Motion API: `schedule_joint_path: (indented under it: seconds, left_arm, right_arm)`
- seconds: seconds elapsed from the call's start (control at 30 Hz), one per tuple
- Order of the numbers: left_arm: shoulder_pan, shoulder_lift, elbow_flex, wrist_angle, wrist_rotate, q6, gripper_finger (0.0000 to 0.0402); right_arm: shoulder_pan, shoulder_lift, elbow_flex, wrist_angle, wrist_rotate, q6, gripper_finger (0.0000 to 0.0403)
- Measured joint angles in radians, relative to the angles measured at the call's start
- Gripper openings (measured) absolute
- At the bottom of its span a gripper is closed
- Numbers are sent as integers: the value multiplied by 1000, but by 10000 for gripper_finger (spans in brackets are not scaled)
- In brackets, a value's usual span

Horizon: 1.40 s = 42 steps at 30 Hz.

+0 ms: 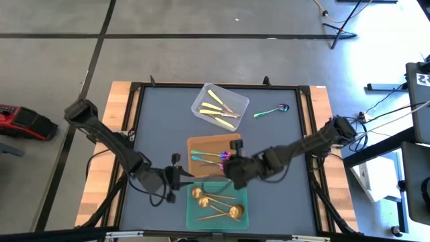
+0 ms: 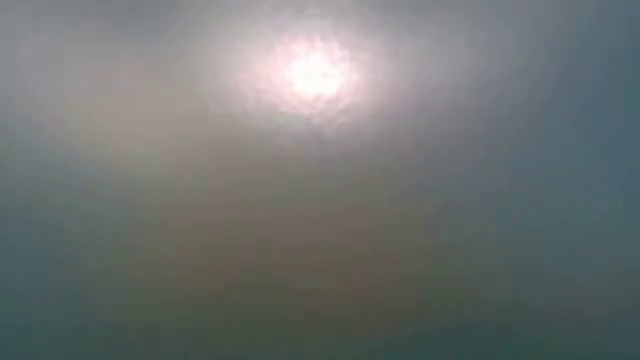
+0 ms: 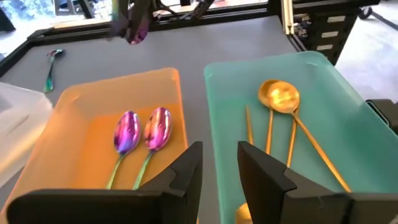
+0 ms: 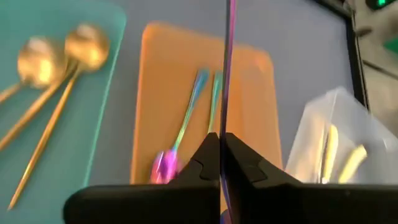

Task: Sort silverware by color (type)
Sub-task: Put the purple spoon into the orange bin

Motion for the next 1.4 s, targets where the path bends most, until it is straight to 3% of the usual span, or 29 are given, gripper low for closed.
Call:
schedule_joint_path:
  seconds: [0.3,0.77,0.93,1.4]
  left_arm:
    - [47,-35,-40,7,4,4,95]
    - [71,-35,-40,7,22,31,95]
    - [71,-34,-40,7,65,24,95]
    - [71,-34,-40,9,60,-4,95]
  right_arm:
    - [-121,0,-33,259,-206,-143,1]
    - [-204,0,-262,567,-343,-220,1]
    - [-226,0,-314,586,-338,-194,1]
    - [-269,8,-411,611,-333,-152,1]
